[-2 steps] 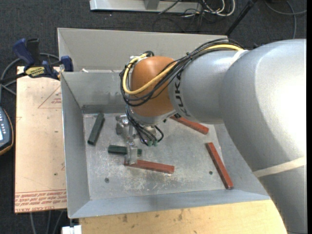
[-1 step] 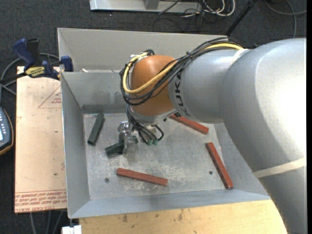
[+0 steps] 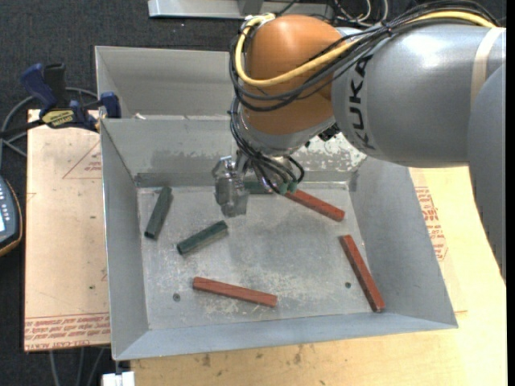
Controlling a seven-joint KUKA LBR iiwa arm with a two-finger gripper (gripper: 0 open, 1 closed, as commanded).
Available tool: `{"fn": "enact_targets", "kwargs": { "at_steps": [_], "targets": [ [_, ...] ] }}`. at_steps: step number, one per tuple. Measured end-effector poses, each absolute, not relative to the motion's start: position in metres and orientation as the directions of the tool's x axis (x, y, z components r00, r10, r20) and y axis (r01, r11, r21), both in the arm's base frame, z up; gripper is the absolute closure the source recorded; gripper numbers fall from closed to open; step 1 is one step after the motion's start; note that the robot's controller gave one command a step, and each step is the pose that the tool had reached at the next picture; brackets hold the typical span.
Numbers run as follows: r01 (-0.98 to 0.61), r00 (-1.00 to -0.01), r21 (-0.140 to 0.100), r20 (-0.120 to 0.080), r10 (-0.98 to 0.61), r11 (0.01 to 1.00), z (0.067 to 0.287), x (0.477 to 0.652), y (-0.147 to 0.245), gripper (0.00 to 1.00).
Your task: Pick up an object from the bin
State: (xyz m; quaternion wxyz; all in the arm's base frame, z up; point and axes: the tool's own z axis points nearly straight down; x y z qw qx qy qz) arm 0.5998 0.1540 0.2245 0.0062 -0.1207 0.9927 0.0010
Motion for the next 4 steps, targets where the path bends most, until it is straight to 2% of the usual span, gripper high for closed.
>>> {"fn": "enact_targets", "kwargs": {
  "at_steps": [1, 2, 3, 4],
  "targets": [
    [-0.239, -0.971, 0.001, -0.004, -0.239, 0.971, 0.219, 0.598, 0.154, 0.00],
    [-0.274, -0.962, 0.001, 0.005, -0.274, 0.962, 0.077, 0.640, 0.125, 0.00],
    [-0.274, -0.962, 0.002, -0.002, -0.274, 0.962, 0.082, 0.642, 0.126, 1.00],
    [-0.274, -0.962, 0.002, -0.002, -0.274, 0.962, 0.082, 0.642, 0.126, 0.00]
  ]
}}
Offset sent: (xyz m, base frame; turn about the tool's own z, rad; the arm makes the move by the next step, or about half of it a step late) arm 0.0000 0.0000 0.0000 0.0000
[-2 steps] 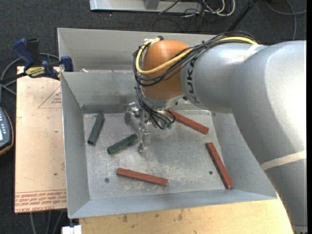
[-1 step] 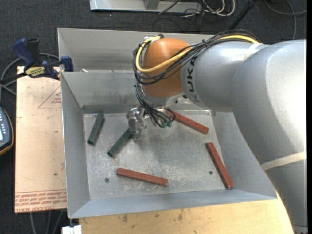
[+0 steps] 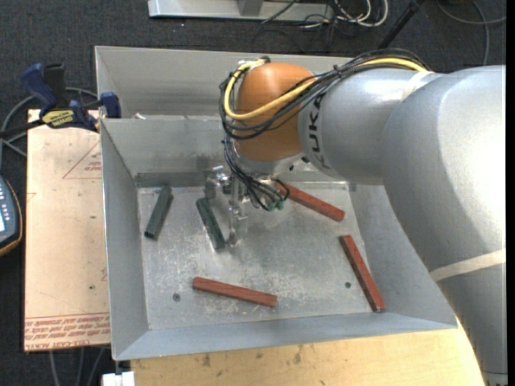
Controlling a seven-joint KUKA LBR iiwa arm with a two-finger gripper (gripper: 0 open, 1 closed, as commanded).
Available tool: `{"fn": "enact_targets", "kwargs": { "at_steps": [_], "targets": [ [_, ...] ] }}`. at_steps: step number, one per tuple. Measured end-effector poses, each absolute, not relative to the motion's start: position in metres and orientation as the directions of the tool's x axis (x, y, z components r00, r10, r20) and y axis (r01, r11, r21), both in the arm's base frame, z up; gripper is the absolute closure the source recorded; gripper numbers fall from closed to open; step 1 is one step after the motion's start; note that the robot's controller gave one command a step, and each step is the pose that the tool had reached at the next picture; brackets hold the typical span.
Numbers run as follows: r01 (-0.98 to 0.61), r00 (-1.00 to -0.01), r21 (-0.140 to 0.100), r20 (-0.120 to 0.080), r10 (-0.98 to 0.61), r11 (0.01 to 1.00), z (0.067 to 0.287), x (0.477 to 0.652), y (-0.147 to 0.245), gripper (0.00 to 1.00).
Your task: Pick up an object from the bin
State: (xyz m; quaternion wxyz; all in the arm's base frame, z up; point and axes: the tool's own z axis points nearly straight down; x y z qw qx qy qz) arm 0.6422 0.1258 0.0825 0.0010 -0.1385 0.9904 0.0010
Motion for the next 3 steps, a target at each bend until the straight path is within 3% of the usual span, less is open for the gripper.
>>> {"fn": "enact_targets", "kwargs": {
  "at_steps": [1, 2, 3],
  "targets": [
    [-0.264, -0.964, 0.002, 0.002, -0.264, 0.964, 0.096, 0.592, 0.121, 0.00],
    [0.028, -1.000, 0.002, -0.002, 0.028, 1.000, 0.157, 0.547, 0.127, 0.00],
    [0.037, -0.999, -0.001, 0.009, 0.037, 0.999, 0.080, 0.508, 0.127, 0.00]
  ]
}}
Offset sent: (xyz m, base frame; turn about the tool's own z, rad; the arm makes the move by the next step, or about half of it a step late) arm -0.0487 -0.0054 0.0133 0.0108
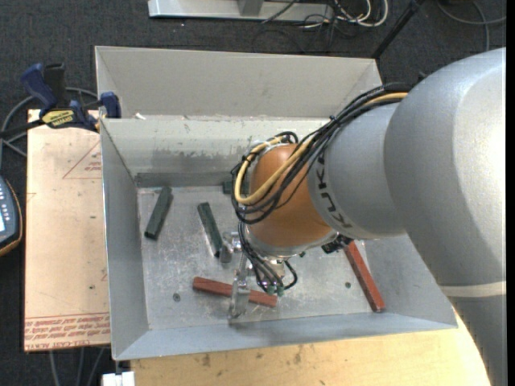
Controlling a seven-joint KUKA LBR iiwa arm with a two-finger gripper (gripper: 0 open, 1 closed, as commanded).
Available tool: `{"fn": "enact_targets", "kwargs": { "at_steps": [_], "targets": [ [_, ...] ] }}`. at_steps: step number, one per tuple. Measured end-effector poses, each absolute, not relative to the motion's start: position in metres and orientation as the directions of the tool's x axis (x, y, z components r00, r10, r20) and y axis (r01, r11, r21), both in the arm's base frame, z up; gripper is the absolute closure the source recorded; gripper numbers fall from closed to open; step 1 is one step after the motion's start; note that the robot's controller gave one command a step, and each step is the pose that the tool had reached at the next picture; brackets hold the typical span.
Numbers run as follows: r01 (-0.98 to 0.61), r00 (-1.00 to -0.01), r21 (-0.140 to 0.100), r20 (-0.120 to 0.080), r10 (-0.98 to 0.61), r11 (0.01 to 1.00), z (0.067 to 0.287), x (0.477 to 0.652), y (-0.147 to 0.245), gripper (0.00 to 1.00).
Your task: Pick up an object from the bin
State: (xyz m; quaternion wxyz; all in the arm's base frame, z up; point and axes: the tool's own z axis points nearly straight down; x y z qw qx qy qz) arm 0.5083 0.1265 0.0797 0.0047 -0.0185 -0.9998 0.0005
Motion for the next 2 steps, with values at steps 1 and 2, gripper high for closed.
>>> {"fn": "enact_targets", "kwargs": {
  "at_steps": [1, 2],
  "targets": [
    [0.039, -0.999, 0.001, 0.001, 0.039, 0.999, 0.084, 0.511, 0.127, 1.00],
    [-0.283, -0.959, 0.001, -0.008, -0.283, 0.959, 0.214, 0.504, 0.141, 1.00]
  ]
}}
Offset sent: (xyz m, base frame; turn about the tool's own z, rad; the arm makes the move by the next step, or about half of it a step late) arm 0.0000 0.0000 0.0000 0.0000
